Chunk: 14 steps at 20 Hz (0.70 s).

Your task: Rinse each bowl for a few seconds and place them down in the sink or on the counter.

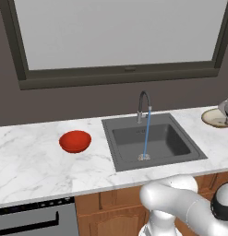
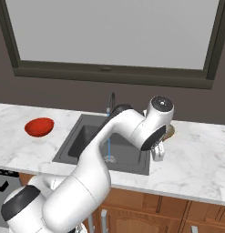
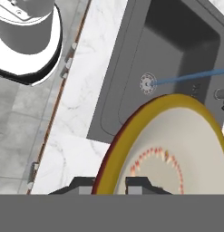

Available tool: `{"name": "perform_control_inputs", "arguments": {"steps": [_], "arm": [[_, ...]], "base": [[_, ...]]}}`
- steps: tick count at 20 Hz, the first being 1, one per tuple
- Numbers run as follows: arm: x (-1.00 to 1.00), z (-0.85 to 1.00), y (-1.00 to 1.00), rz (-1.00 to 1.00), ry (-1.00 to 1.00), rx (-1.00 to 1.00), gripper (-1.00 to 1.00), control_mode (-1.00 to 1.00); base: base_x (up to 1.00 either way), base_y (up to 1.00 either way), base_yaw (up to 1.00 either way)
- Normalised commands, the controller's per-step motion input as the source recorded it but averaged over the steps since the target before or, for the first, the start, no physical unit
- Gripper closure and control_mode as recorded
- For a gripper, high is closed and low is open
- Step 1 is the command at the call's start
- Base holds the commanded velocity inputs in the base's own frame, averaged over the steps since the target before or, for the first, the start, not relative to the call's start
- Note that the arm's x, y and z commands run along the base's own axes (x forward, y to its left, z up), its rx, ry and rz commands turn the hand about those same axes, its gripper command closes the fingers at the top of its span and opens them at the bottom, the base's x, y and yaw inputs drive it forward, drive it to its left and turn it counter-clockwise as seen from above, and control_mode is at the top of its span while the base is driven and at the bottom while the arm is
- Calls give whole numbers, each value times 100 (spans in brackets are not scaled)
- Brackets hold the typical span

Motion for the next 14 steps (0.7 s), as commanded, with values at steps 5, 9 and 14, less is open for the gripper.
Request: {"name": "perform_control_inputs", "arguments": {"steps": [5,9,14], "arm": [[6,-4,34,4,0,0,100,-100],[5,-1,24,4,0,1,100,-100],[8,-2,25,3,1,2,100,-100]], "base": [[0,0,0],[0,0,0],[0,0,0]]}}
